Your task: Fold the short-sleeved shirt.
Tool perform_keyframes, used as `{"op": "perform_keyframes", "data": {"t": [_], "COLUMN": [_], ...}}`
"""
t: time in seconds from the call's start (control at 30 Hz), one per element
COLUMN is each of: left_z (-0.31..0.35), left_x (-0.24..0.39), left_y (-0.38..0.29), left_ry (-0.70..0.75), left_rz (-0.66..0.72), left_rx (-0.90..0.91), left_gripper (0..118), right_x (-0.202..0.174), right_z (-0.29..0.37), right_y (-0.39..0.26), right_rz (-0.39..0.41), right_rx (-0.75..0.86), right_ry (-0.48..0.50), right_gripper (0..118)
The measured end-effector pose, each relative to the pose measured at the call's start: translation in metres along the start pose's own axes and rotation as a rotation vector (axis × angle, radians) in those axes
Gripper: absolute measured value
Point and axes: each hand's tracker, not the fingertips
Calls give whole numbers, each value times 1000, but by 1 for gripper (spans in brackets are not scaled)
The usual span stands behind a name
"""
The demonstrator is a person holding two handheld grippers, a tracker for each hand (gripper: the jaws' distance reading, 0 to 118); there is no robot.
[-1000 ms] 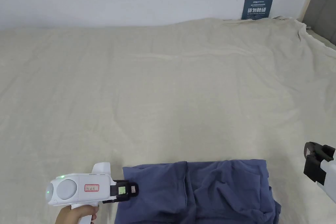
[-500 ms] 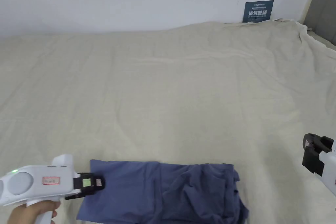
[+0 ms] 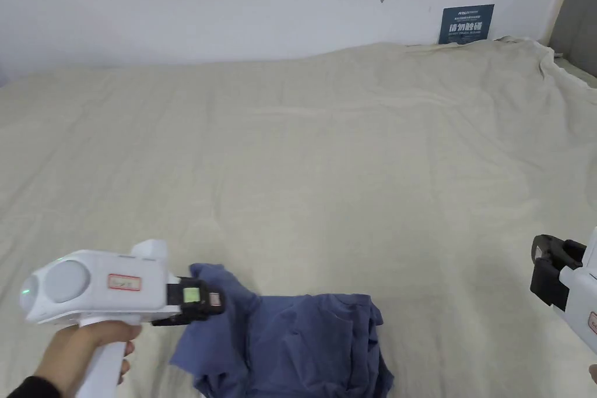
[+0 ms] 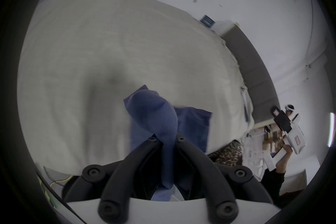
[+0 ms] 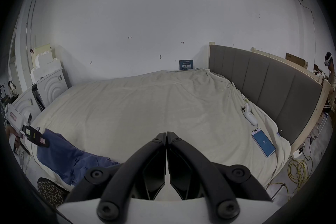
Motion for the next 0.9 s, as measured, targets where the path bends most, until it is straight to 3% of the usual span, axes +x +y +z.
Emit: {"op": "perform_keyframes", "data": {"t": [0.27, 0.57, 0.67, 0.7, 0.8, 0.9], "left_z": [-105, -197, -207, -208, -198, -178], "left_x": [68, 98, 103, 105, 112, 123], "left_y": [6, -18, -24, -25, -28, -30], "left_ry": [-35, 102, 113, 114, 43, 47], "left_rz": [-126, -175, -163, -168, -179, -239], "left_rx": [-131, -216, -213, -209, -183, -118], "left_gripper": [9, 11, 35, 53, 92, 101], "right_x": [9, 16, 15, 14, 12, 10], "right_z": [11, 16, 17, 17, 18, 20], "right_y": [4, 3, 2, 3, 5, 9], "right_rz": [-12, -12, -11, -8, -3, 1], "right_rx": [34, 38, 43, 46, 52, 61], "right_ry": [-17, -33, -29, -28, -25, -22], "right_gripper": [0, 0, 0, 0, 0, 0]}}
